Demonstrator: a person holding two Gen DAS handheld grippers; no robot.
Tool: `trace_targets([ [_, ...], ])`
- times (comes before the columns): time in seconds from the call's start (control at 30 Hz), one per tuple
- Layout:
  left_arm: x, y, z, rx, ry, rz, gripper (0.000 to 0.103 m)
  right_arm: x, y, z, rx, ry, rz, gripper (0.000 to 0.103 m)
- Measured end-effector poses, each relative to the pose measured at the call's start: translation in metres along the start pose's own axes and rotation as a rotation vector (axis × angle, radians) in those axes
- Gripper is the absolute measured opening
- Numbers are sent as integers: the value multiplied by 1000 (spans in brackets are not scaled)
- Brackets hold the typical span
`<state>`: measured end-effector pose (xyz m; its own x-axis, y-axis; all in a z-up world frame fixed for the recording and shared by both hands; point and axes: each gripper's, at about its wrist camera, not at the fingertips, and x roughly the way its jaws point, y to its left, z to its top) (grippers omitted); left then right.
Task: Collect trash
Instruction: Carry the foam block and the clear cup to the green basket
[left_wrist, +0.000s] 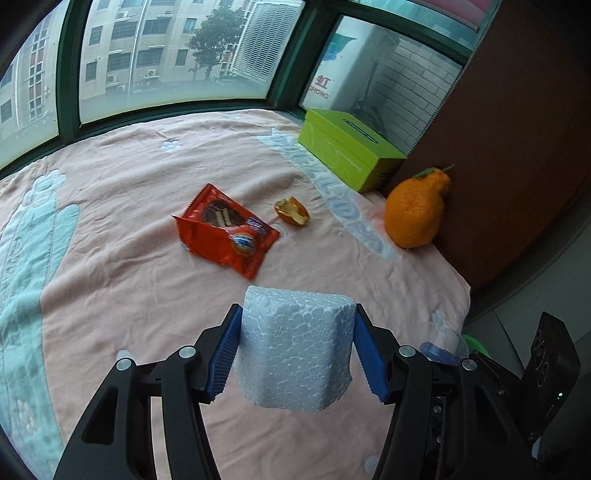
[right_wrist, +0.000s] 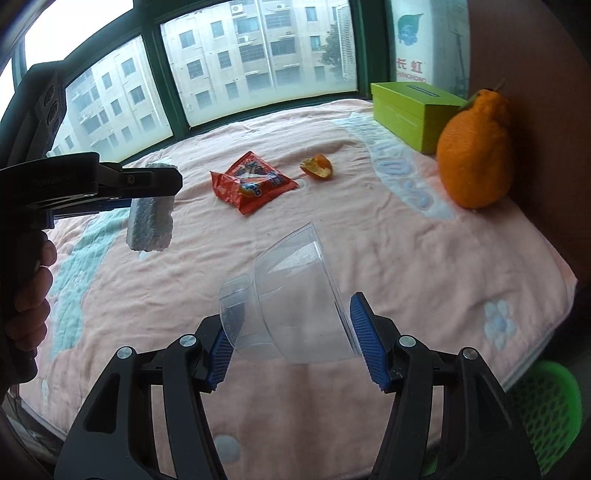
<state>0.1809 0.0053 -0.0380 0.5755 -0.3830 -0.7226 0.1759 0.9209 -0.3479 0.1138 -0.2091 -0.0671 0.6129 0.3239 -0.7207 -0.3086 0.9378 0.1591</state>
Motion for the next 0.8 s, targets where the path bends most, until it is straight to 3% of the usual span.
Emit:
trace_targets([
  [0.33,11,-88,-28,101,46,-102,57,-57,-68,-62,154,-7,-122,60],
  [0.8,38,-183,-62,208,144,-194,57,-93,-135,-125,310,27,-246,60],
])
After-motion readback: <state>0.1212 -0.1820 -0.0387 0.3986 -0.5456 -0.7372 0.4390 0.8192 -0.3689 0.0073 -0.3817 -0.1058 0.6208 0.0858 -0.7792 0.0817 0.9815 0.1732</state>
